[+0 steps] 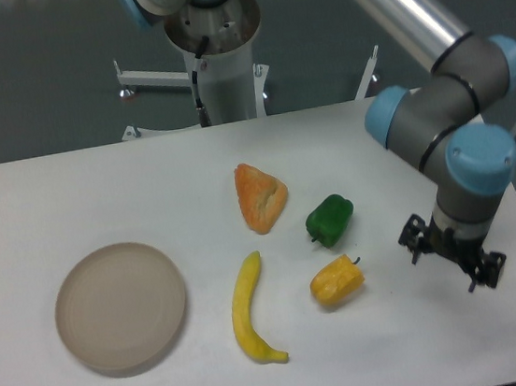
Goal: Pick up the green pepper from the table
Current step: 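Move the open gripper over the green bell pepper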
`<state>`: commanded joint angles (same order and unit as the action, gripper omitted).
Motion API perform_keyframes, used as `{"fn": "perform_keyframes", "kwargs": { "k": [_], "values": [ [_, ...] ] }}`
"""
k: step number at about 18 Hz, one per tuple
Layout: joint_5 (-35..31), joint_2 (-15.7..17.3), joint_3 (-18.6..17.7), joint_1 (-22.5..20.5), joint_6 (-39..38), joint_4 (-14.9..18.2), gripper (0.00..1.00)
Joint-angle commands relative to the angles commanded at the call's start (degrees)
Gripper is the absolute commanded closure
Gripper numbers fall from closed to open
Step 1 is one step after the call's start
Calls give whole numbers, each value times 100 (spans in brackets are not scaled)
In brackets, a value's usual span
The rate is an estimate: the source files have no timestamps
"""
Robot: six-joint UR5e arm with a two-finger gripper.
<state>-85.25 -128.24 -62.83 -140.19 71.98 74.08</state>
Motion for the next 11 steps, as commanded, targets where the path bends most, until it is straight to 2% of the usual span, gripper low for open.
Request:
{"fn": "perform_keyframes", "kwargs": {
  "k": [3,5,11],
  "values": [
    [-35,272,-237,44,70,474,0],
    [-53,439,-466,96,70,651,0],
    [-184,879,-1379,430,35,564,0]
  ]
}}
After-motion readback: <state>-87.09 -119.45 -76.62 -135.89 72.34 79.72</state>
